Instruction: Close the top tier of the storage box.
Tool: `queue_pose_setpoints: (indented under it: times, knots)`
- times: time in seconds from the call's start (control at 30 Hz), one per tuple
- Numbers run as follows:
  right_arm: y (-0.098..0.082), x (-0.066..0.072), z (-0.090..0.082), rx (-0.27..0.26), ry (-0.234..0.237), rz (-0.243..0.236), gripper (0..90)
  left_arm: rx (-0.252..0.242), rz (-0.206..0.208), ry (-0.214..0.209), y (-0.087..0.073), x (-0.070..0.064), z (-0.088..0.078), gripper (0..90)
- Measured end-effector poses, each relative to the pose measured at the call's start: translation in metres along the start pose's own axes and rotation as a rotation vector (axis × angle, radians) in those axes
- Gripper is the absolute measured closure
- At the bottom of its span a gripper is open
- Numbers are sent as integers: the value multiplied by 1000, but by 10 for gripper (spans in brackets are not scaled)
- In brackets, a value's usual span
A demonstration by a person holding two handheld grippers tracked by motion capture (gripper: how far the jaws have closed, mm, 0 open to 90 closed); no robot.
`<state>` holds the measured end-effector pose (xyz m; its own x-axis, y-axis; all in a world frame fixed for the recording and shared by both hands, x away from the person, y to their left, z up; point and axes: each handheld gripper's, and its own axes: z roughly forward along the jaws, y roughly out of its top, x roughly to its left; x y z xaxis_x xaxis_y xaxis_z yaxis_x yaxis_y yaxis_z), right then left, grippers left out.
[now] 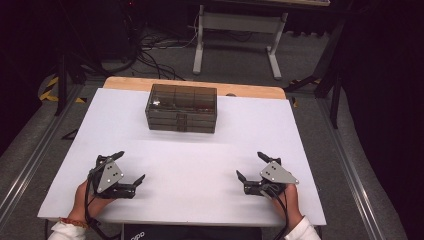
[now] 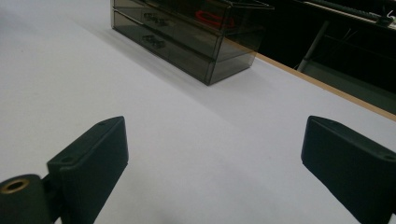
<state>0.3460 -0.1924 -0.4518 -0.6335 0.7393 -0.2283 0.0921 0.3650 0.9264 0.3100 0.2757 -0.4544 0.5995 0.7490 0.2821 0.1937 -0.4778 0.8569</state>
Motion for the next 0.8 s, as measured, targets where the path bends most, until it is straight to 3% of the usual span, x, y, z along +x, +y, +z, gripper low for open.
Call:
queue_pose_setpoints:
  times: [0.57,0.8]
  knots:
    - [1,3,4,10,14,-16,81,21,9,-29,-6,-5,-1,43]
    - [0,3,5,17,16,-24,81,21,26,-14,-4,-3,-3,43]
